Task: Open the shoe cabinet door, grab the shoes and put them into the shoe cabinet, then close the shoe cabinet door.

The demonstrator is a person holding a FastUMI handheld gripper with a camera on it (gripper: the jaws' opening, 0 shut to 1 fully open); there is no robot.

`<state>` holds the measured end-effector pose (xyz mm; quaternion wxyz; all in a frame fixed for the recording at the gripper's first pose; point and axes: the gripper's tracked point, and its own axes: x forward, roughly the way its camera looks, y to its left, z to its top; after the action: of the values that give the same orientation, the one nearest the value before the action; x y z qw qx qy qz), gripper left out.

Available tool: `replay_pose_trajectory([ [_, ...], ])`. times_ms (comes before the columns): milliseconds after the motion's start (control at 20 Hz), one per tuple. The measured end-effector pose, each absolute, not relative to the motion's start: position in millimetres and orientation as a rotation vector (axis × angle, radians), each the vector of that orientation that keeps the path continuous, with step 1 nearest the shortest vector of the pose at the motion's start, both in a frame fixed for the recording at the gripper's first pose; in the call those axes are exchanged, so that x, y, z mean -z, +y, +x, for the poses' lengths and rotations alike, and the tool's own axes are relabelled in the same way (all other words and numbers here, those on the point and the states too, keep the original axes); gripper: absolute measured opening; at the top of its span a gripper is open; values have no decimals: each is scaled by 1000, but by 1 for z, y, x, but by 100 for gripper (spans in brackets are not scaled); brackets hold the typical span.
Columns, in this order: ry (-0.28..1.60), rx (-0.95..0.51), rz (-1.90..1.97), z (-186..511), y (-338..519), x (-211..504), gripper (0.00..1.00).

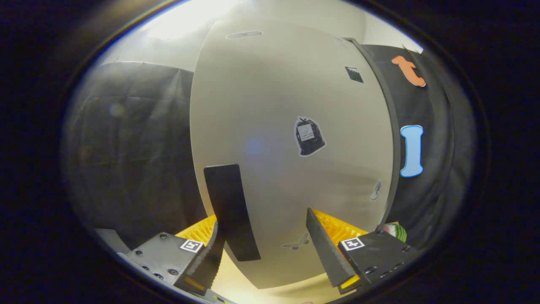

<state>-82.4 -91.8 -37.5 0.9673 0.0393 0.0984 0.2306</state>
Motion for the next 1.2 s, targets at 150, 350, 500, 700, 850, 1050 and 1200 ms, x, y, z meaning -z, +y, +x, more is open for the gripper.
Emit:
replay_pose_trajectory([
  [150,206,-451,98,-65,-76,41,100],
  [350,194,-417,77,-51,-54,41,100],
  [500,195,-397,81,-39,-41,44,100],
  [700,192,-356,104,-37,-38,46,100],
  [850,169,-310,97,-39,-37,41,100],
  [1050,147,-252,99,-37,-36,42,100],
  [1200,144,-228,89,-37,-34,42,100],
])
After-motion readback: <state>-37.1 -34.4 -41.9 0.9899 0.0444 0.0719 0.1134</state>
